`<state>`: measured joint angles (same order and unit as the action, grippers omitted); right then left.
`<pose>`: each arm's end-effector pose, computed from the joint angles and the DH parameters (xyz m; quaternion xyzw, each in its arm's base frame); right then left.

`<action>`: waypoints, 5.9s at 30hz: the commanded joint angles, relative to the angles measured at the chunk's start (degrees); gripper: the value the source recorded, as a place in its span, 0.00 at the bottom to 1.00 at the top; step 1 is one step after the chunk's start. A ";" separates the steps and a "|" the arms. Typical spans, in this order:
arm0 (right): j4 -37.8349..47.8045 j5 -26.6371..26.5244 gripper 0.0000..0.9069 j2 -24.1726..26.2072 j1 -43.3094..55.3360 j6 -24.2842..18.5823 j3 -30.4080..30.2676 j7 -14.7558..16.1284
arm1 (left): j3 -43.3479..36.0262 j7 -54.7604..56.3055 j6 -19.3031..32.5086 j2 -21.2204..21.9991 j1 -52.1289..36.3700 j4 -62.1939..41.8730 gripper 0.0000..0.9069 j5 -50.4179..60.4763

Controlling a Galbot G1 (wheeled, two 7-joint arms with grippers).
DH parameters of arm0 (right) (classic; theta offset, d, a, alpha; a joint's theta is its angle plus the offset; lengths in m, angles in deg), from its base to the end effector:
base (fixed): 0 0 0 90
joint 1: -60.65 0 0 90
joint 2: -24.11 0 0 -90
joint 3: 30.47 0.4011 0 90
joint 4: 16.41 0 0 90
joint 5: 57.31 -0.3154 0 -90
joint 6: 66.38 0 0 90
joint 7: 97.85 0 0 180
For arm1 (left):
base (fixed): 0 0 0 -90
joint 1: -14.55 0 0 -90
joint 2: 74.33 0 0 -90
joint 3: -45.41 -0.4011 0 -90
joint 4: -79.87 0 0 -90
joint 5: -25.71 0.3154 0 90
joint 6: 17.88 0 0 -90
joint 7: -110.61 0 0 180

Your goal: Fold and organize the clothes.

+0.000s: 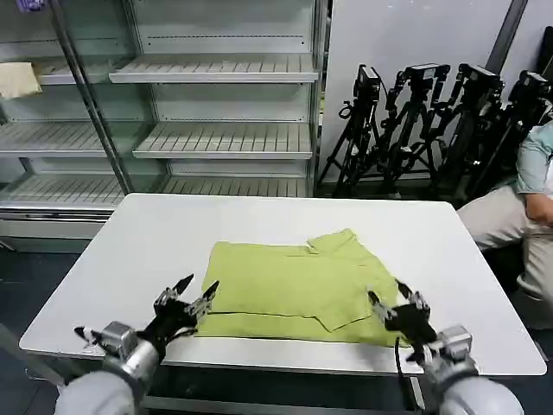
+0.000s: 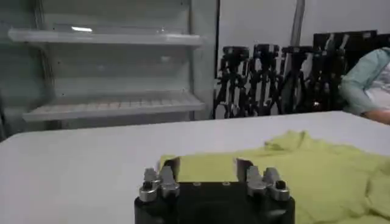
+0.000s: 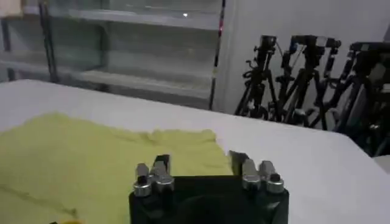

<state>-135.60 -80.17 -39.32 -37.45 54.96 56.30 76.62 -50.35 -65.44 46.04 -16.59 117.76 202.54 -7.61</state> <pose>0.2400 -0.0967 -0.2646 0.0749 -0.9885 0.0557 0.1191 0.2093 0.1007 -0.2643 -0.1604 -0.9792 -0.0030 0.1243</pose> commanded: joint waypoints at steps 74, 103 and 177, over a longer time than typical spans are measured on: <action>21.17 -5.27 0.00 -4.46 22.64 0.33 -10.32 1.67 | -9.93 -8.28 -3.08 0.46 -24.36 -26.40 0.01 -5.09; 1.75 1.84 0.00 1.70 0.32 -1.55 -5.43 1.36 | -3.25 -7.55 -0.28 0.21 -5.99 -10.56 0.01 -1.99; -4.11 6.47 1.00 0.59 -11.02 -5.97 3.09 4.50 | -6.01 16.06 -2.90 4.88 -0.39 -7.14 0.01 -11.98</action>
<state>-139.71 -73.84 -38.60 -48.34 49.06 59.36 81.13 -55.76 -50.12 43.39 -12.27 118.14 196.37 -20.38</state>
